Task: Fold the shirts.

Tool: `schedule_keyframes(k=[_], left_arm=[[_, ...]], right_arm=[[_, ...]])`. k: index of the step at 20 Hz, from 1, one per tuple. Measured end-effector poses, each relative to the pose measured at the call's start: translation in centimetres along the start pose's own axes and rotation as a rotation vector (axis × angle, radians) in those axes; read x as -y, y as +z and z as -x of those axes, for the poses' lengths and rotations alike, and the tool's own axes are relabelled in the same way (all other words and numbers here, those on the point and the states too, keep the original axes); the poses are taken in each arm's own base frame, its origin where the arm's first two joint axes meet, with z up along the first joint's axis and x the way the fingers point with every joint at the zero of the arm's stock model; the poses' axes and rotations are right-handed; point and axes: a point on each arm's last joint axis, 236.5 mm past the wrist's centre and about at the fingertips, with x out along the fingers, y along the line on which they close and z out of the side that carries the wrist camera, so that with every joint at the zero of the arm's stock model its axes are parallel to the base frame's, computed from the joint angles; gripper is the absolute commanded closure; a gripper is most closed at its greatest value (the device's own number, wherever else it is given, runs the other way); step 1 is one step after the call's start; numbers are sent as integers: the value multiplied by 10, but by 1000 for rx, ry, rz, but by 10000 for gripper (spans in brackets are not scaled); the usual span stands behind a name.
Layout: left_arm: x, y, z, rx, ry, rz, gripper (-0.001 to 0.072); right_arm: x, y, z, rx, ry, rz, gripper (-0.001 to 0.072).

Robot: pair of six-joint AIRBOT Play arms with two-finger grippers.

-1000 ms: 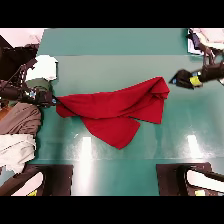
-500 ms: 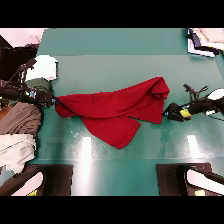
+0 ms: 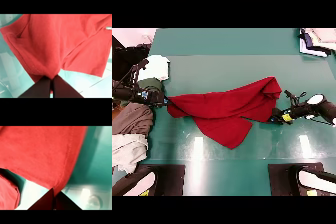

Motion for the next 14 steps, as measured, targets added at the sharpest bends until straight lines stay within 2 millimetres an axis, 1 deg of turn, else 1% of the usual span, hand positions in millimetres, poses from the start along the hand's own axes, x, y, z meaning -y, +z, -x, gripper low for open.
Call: schedule_keyframes(k=[1, 2, 3, 4, 5, 6, 7, 8, 9, 10, 11, 12, 13, 14], left_arm=[[1, 1, 1, 3, 1, -4, 682], [3, 5, 5, 15, 2, -12, 681], [6, 13, 12, 38, 5, -28, 681], [13, 26, 24, 77, 10, -48, 681], [21, 40, 39, 123, 15, -72, 681], [31, 56, 57, 175, 21, -101, 681], [45, 74, 82, 246, 29, -143, 681], [63, 92, 111, 326, 36, -192, 681], [82, 106, 142, 406, 46, -244, 681], [102, 117, 175, 491, 54, -299, 681], [126, 125, 212, 585, 63, -360, 681], [151, 127, 248, 678, 71, -418, 681], [172, 125, 279, 759, 77, -465, 681], [193, 119, 309, 838, 81, -507, 682]], right_arm=[[-1, 2, 2, 11, -6, 13, 699], [-7, 8, 10, 41, -2, 30, 699], [-17, 17, 22, 86, 7, 56, 700], [-29, 27, 38, 138, 13, 92, 700], [-44, 39, 59, 204, 21, 135, 700], [-64, 52, 87, 289, 32, 190, 700], [-87, 63, 120, 381, 42, 251, 701], [-110, 71, 154, 472, 52, 310, 700], [-136, 76, 194, 580, 63, 373, 701], [-159, 77, 233, 680, 73, 425, 700], [-180, 74, 273, 780, 82, 470, 700], [-201, 65, 314, 885, 90, 515, 700], [-218, 52, 351, 974, 96, 557, 701], [-235, 35, 388, 1067, 99, 597, 700]])
